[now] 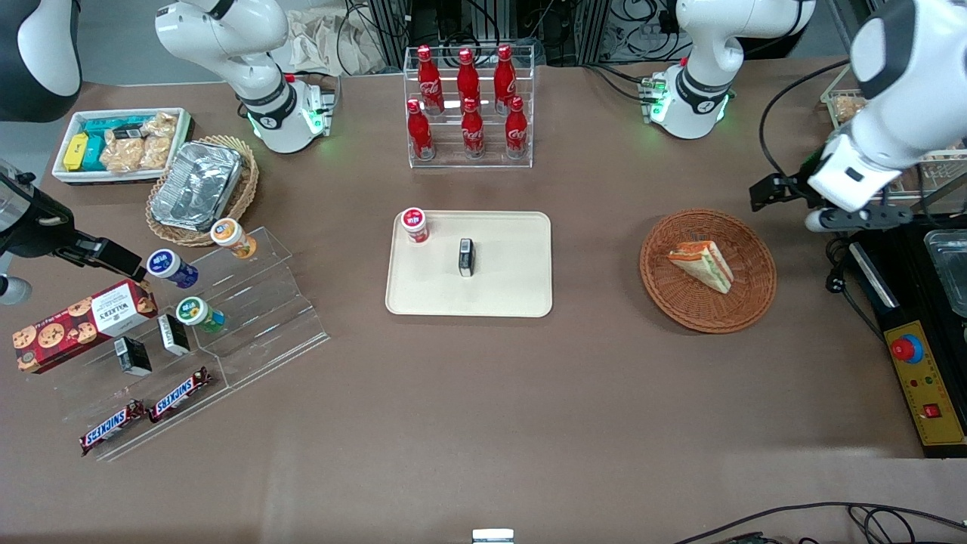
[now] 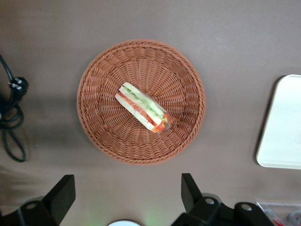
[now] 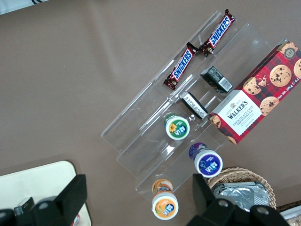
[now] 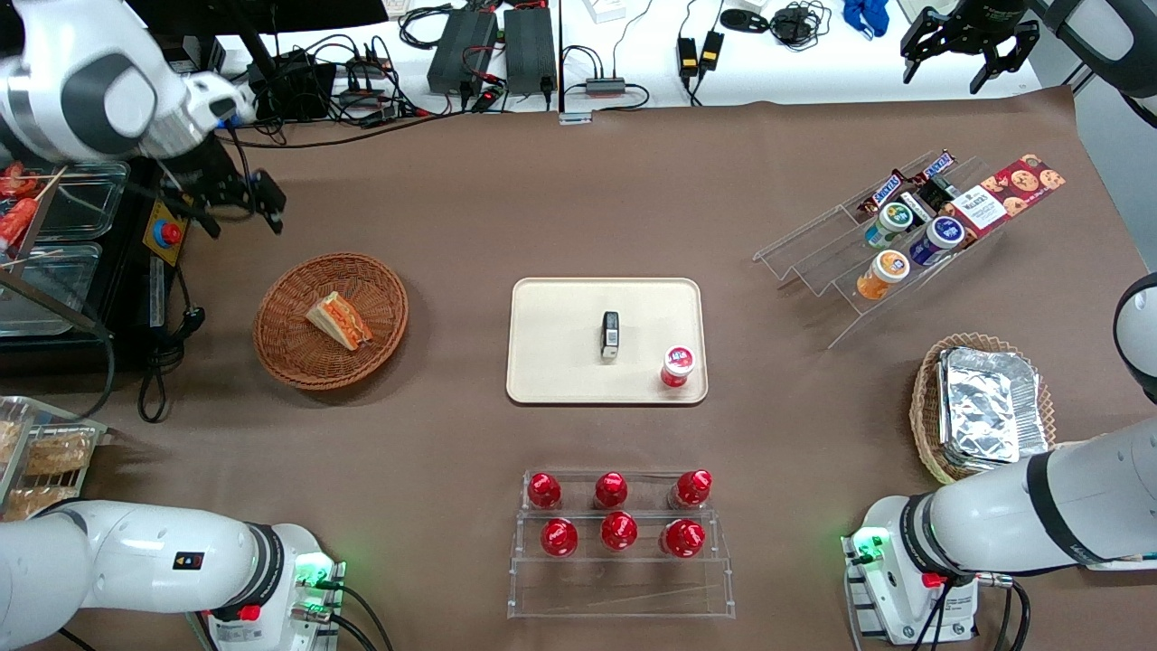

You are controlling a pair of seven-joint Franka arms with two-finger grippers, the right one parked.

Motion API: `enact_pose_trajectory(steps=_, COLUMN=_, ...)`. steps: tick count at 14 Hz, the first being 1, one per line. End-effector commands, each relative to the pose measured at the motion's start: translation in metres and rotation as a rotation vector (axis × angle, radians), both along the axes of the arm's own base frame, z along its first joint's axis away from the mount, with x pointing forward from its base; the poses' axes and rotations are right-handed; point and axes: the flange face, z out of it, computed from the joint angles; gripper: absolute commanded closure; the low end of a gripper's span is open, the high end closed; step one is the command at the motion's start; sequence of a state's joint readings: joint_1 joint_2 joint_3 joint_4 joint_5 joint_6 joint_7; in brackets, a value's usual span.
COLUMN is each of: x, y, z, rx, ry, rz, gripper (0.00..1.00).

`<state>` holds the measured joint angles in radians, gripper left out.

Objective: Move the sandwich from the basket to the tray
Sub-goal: 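Move the left gripper over the sandwich in the wicker basket, then lower the left gripper and close it on the wrapped sandwich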

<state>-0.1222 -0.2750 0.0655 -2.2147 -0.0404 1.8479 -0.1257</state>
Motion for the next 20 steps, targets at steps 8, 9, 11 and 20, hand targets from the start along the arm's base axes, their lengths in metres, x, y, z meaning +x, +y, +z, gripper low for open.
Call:
enact_pose_trajectory(steps=8, x=-0.029, y=-0.022, z=-0.091, rx=0.126, ry=-0.002, rz=0.356, gripper=0.00)
enact_pose_trajectory(steps=9, x=-0.026, y=-0.023, z=-0.102, rx=0.132, ry=0.001, rz=0.404, gripper=0.00)
enact_pose_trajectory(steps=11, x=-0.024, y=-0.025, z=-0.135, rx=0.136, ry=-0.011, rz=0.474, gripper=0.00)
enact_pose_trajectory(steps=20, x=-0.009, y=-0.037, z=-0.178, rx=0.084, ry=-0.078, rz=0.700, gripper=0.00)
